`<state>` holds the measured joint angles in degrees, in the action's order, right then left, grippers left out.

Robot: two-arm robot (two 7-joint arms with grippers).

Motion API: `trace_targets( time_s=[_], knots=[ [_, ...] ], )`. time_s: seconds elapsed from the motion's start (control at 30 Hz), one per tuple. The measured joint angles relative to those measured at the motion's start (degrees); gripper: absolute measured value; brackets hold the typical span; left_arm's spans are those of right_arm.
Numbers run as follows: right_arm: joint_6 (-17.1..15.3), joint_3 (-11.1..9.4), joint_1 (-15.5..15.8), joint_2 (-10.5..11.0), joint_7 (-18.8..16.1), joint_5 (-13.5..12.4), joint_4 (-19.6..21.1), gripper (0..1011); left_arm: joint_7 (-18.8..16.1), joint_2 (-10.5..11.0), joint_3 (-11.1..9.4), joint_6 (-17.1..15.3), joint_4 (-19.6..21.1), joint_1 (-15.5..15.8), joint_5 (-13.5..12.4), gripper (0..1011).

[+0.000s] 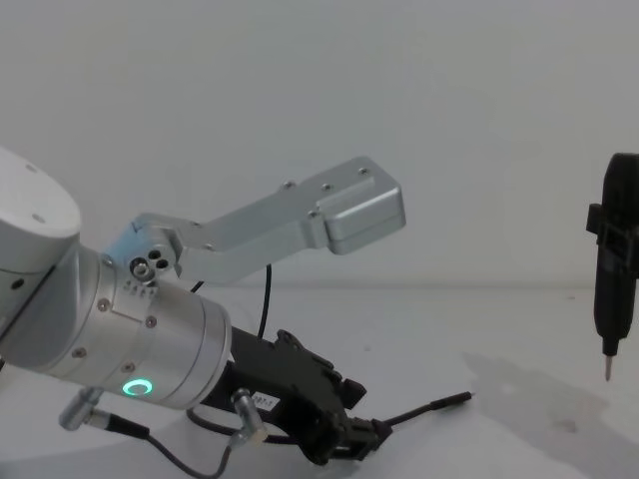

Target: Pick up the data cable with the one hand.

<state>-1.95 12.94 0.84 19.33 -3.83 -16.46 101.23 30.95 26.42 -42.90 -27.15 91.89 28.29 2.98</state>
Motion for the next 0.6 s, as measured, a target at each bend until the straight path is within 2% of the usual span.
trace_targets(
  time_s=[0.03, 0.17, 0.27, 0.37, 0.43, 0.6],
  knots=[
    [0.00, 0.00, 0.00, 0.00, 0.00, 0.00, 0.00, 268, -0.01, -0.03, -0.01, -0.01, -0.01, 0.01, -0.02, 415],
    [0.00, 0.00, 0.00, 0.00, 0.00, 0.00, 0.00, 268, -0.04, -0.07, -0.03, -0.03, -0.04, 0.02, -0.05, 343],
    [0.00, 0.00, 0.00, 0.00, 0.00, 0.00, 0.00, 268, -0.06, -0.10, -0.04, -0.05, -0.06, 0.02, -0.07, 205],
    [0.00, 0.00, 0.00, 0.00, 0.00, 0.00, 0.00, 268, -0.06, -0.12, -0.04, -0.06, -0.08, 0.02, -0.08, 153],
    [0.00, 0.00, 0.00, 0.00, 0.00, 0.00, 0.00, 268, -0.07, -0.13, -0.04, -0.08, -0.09, 0.02, -0.09, 56],
    [0.00, 0.00, 0.00, 0.00, 0.00, 0.00, 0.00, 268, -0.06, -0.14, -0.04, -0.10, -0.09, 0.02, -0.11, 46]
  ],
)
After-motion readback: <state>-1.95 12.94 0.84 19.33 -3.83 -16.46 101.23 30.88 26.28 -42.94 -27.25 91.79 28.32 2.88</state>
